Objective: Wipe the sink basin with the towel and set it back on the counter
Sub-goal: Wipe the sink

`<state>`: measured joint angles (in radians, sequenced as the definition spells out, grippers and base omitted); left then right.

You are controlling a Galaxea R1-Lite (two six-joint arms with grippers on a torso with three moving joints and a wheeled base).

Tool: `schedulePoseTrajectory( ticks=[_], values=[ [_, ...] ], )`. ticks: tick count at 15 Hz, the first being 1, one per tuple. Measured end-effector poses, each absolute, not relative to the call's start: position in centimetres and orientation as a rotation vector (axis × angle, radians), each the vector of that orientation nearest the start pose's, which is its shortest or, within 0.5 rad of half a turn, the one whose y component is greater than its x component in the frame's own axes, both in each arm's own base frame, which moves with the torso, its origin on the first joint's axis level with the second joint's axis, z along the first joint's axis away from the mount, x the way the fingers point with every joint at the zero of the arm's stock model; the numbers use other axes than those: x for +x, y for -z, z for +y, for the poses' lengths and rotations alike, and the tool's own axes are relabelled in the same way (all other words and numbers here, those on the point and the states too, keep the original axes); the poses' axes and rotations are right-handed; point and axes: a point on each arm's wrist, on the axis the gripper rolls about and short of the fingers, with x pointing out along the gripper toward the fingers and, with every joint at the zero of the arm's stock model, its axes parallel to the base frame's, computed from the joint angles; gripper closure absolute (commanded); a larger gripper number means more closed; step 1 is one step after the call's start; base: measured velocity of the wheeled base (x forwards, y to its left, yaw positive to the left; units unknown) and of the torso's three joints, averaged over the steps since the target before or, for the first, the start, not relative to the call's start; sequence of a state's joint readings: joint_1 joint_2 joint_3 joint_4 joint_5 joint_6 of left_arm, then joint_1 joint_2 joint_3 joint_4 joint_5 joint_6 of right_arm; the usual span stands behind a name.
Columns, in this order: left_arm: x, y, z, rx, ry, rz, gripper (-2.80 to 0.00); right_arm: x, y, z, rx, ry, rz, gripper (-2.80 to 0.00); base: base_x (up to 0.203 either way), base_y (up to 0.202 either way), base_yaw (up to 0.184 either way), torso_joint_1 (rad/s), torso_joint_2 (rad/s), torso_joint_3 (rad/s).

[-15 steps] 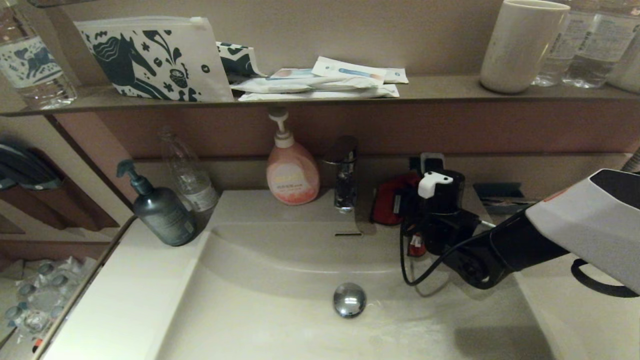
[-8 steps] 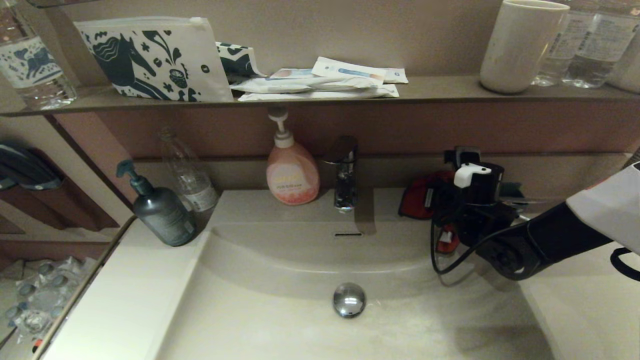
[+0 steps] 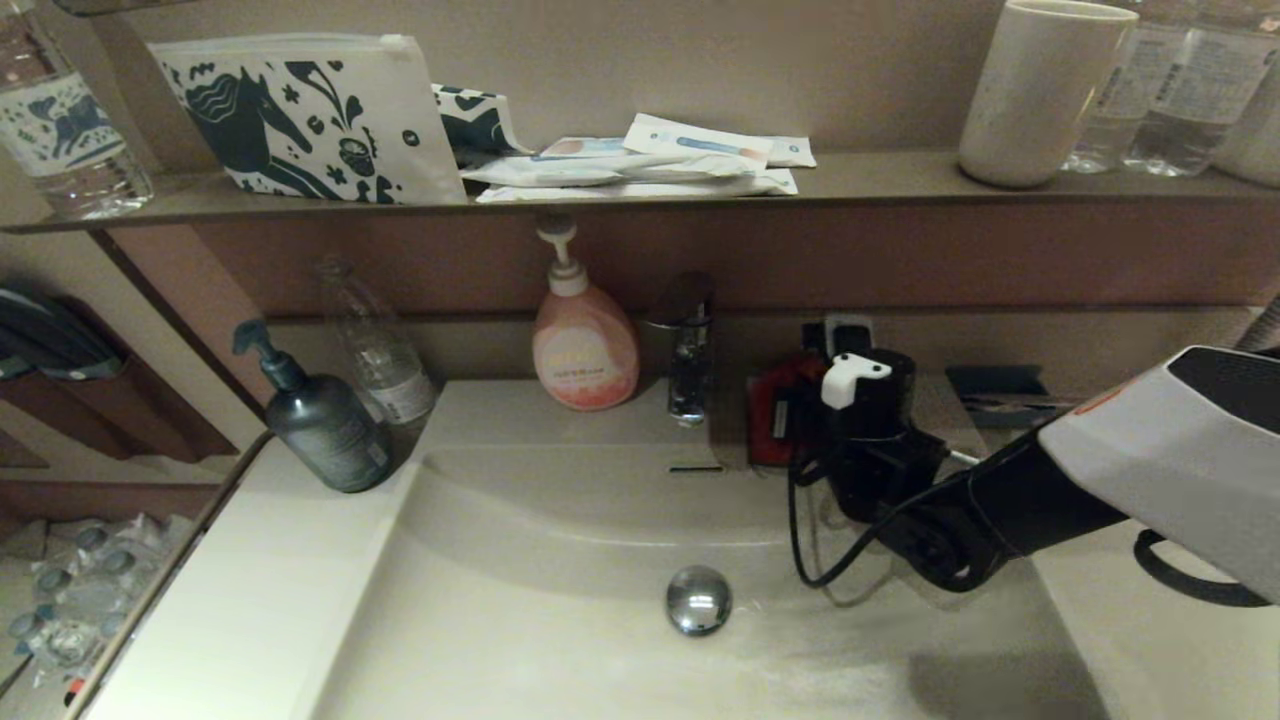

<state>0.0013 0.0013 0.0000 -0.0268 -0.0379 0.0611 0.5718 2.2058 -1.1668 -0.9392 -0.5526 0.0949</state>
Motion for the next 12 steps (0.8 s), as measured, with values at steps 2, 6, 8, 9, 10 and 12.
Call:
schedulePoseTrajectory(
  ticks=[2,6,8,9,10,12],
  values=[
    [-2.3,-7.8,-0.1,0.062,0.036,-0.027,0.00,36.3,-11.4,25.0,0.034,-0.068,0.094,0.00,0.000,0.000,0.000,0.000,0.00,0.000],
    [-2.3,-7.8,-0.1,0.061,0.036,-0.027,0.00,35.5,-11.2,28.2,0.024,-0.121,0.101,0.00,0.000,0.000,0.000,0.000,0.00,0.000],
    [-2.3,-7.8,-0.1,0.062,0.036,-0.027,0.00,35.8,-11.2,28.0,0.026,-0.108,0.099,0.00,0.000,0.000,0.000,0.000,0.00,0.000],
    [-2.3,-7.8,-0.1,0.061,0.036,-0.027,0.00,36.1,-11.2,27.6,0.026,-0.095,0.098,0.00,0.000,0.000,0.000,0.000,0.00,0.000],
    [-2.3,-7.8,-0.1,0.061,0.036,-0.027,0.00,36.6,-11.3,26.8,0.027,-0.075,0.098,0.00,0.000,0.000,0.000,0.000,0.00,0.000],
    [-2.3,-7.8,-0.1,0.062,0.036,-0.027,0.00,37.7,-11.4,24.7,0.028,-0.022,0.100,0.00,0.000,0.000,0.000,0.000,0.00,0.000]
  ],
)
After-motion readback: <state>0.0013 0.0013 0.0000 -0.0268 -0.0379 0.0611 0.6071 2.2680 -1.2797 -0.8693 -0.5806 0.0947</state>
